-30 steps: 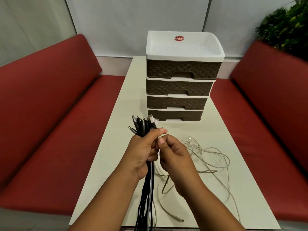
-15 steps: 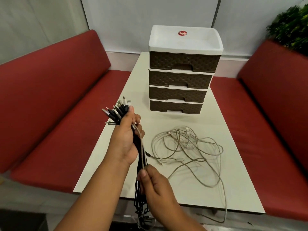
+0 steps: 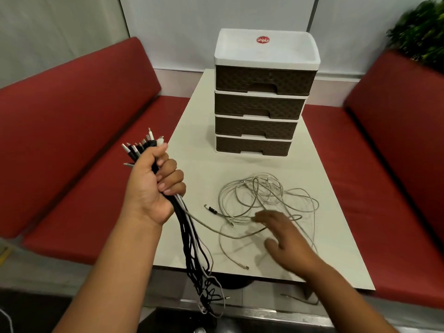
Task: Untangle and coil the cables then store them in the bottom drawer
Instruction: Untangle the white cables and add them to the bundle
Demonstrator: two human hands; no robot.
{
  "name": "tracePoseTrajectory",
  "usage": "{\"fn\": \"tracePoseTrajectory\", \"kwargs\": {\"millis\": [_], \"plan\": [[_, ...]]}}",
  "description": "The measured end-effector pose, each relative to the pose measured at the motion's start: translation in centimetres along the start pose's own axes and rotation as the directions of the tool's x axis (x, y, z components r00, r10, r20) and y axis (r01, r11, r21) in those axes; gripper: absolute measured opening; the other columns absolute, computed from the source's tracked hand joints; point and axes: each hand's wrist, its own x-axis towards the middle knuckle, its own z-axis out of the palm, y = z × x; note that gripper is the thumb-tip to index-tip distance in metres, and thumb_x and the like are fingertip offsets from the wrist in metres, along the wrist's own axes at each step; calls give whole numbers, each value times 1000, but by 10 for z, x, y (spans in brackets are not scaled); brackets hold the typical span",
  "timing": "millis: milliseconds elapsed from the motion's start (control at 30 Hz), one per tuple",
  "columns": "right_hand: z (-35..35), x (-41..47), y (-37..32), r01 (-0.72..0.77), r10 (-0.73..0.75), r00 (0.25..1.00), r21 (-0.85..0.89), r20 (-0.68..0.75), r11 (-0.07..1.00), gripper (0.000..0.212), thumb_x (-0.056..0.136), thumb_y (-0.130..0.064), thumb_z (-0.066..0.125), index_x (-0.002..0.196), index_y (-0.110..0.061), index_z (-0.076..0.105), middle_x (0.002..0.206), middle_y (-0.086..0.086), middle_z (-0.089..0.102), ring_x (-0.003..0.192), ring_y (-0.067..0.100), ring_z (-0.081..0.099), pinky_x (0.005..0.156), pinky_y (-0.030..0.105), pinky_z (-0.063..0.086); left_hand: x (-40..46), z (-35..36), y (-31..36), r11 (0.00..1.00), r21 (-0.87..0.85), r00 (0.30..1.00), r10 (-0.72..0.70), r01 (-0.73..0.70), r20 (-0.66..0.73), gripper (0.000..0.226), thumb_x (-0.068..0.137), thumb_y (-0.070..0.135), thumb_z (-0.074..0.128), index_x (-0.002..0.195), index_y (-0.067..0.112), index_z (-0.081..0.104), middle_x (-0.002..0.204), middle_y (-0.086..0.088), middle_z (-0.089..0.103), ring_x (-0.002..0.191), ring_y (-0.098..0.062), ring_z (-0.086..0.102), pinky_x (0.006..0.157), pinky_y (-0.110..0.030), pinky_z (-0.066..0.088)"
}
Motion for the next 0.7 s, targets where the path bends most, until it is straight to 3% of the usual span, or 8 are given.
{"fn": "tracePoseTrajectory", "kwargs": {"millis": [67, 167, 233, 300, 400, 500, 600, 700], "plan": [[-19, 16, 2, -73, 93, 986, 138, -142, 988, 46, 76, -25, 41, 117, -24, 64, 119, -7, 61, 114, 7, 53, 98, 26, 42, 1, 3, -4, 999, 40, 1000, -9, 9, -5, 43, 94, 30, 49, 55, 24, 32, 41, 9, 17, 30, -3, 16, 29, -15, 14], [-31, 46, 3, -111, 89, 945, -55, -314, 992, 43, 79, -3, 49, 115, -18, 66, 113, -1, 61, 105, 18, 56, 88, 33, 48, 4, 8, -8, 995, 92, 999, -34, 34, 0, 44, 95, 29, 48, 55, 25, 31, 40, 10, 16, 29, -2, 15, 29, -13, 14], [-30, 67, 6, -135, 68, 967, -264, -247, 955, 57, 77, 7, 50, 125, -21, 62, 123, 8, 56, 109, 26, 53, 87, 34, 47, 6, 10, -10, 993, 104, 999, -52, 51, 9, 45, 96, 28, 46, 53, 25, 31, 40, 10, 16, 29, -2, 15, 30, -12, 13], [-27, 85, 14, -109, 56, 990, -461, -126, 881, 64, 80, 4, 51, 134, -31, 55, 137, 11, 48, 116, 31, 50, 91, 40, 47, 9, 11, -11, 991, 118, 998, -68, 66, 16, 46, 96, 27, 46, 53, 25, 32, 40, 10, 16, 29, -2, 15, 31, -12, 13], [-27, 102, 23, 0, 35, 998, -585, 48, 811, 42, 92, -19, 59, 130, -36, 58, 143, 8, 44, 120, 31, 46, 92, 43, 45, 13, 9, -10, 988, 120, 995, -100, 97, 23, 46, 96, 26, 44, 52, 25, 32, 40, 10, 16, 29, -2, 15, 32, -11, 11], [-47, 115, 19, 76, -14, 994, -576, 110, 814, 20, 92, -33, 61, 109, -30, 71, 131, 7, 56, 114, 30, 50, 88, 43, 47, 16, 7, -10, 987, 113, 993, -117, 113, 26, 45, 96, 26, 44, 53, 25, 31, 40, 10, 16, 29, -2, 14, 34, -11, 10], [-79, 127, 6, 73, -53, 997, -548, 52, 833, 11, 92, -25, 62, 94, -22, 72, 103, 4, 67, 98, 31, 58, 79, 42, 49, 19, 7, -8, 985, 124, 992, -124, 120, 27, 43, 95, 26, 45, 54, 25, 29, 40, 10, 16, 29, -2, 14, 34, -12, 9], [-120, 133, -23, -139, 164, 985, -339, 46, 931, 15, 98, -25, 52, 93, -21, 65, 79, 1, 66, 74, 22, 62, 68, 33, 50, 19, 8, -7, 983, 132, 991, -132, 127, 30, 43, 95, 26, 45, 54, 25, 29, 40, 10, 16, 29, -2, 14, 34, -12, 9]]}}
